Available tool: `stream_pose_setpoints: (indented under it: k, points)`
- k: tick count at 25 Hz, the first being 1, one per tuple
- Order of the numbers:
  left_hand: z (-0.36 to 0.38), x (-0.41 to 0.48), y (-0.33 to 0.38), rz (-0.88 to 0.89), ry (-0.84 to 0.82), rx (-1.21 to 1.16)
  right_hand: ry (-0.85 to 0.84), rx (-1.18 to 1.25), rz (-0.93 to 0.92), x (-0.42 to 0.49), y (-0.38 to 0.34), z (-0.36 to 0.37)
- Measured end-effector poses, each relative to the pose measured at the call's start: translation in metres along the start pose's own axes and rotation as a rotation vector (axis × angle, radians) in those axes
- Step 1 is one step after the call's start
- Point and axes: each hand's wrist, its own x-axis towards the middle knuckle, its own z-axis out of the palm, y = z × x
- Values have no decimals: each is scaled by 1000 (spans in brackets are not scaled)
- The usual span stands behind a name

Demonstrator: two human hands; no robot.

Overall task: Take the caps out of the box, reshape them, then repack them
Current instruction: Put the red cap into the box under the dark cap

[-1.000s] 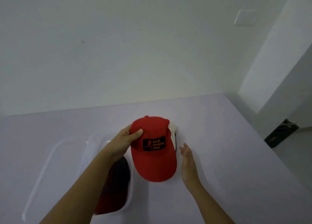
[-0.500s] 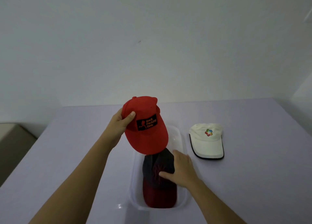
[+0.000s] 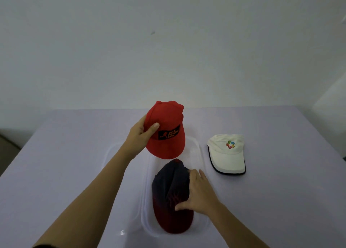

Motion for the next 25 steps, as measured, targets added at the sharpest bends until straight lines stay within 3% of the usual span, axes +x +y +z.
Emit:
stream_pose_setpoints:
  k: [5, 16, 21, 25]
  points:
    - [16, -4, -23, -174, -312, -24, -58, 207, 13, -13, 3, -5]
    - [34, -1, -66, -437, -519, 6, -165, 551, -48, 9, 19, -35]
    - [39, -5, -84, -539, -441, -47, -256, 387, -34, 26, 29, -25]
    - [42, -3, -86, -597, -347, 136, -283, 190, -13, 35, 22, -28]
